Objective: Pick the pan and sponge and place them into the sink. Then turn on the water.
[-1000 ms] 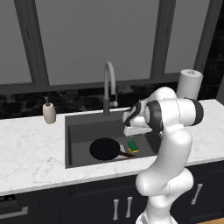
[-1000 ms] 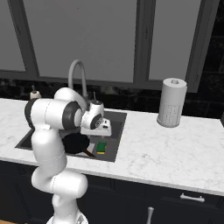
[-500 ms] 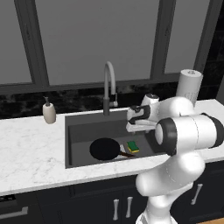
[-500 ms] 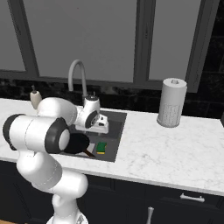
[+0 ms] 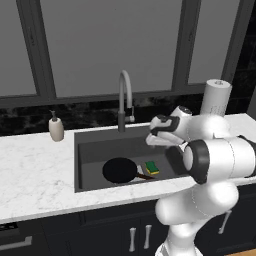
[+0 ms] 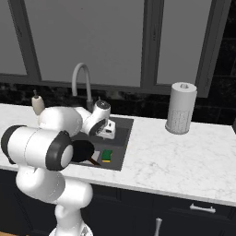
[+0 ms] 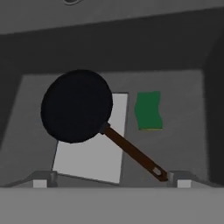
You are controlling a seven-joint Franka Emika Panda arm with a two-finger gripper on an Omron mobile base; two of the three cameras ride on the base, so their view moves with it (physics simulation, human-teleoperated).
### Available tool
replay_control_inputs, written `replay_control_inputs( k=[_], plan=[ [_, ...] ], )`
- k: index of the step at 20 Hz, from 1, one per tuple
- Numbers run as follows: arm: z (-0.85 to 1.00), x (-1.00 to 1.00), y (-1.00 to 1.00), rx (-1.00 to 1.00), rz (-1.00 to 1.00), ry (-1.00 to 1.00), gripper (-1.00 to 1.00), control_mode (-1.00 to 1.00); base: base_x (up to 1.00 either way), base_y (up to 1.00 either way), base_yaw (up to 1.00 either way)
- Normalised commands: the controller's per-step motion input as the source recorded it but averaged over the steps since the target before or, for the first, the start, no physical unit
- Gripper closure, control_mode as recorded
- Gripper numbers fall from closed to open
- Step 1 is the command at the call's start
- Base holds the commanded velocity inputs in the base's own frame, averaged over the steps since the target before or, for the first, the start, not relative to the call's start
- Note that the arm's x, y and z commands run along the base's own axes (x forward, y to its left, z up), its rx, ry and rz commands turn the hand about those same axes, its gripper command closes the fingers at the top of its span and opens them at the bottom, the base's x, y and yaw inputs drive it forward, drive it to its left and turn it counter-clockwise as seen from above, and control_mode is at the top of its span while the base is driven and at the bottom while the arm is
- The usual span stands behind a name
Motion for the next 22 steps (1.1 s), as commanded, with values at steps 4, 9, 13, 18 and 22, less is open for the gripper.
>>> replay_control_inputs(
  k=[4, 9, 13, 18, 22],
  plan=[
    [0.37, 0.12, 0.02, 0.22, -0.05, -0.22, -1.00, -1.00, 0.00, 0.00, 0.00],
    [0.33, 0.08, 0.13, 0.20, -0.05, -0.25, -1.00, -1.00, 0.00, 0.00, 0.00],
    [0.24, 0.12, 0.16, 0.15, -0.07, -0.17, -1.00, -1.00, 0.00, 0.00, 0.00],
    [0.07, 0.33, 0.13, 0.05, -0.11, 0.02, -1.00, -1.00, 0.00, 0.00, 0.00],
    [0.01, 0.36, 0.18, 0.02, -0.11, 0.07, -1.00, -1.00, 0.00, 0.00, 0.00]
  ],
)
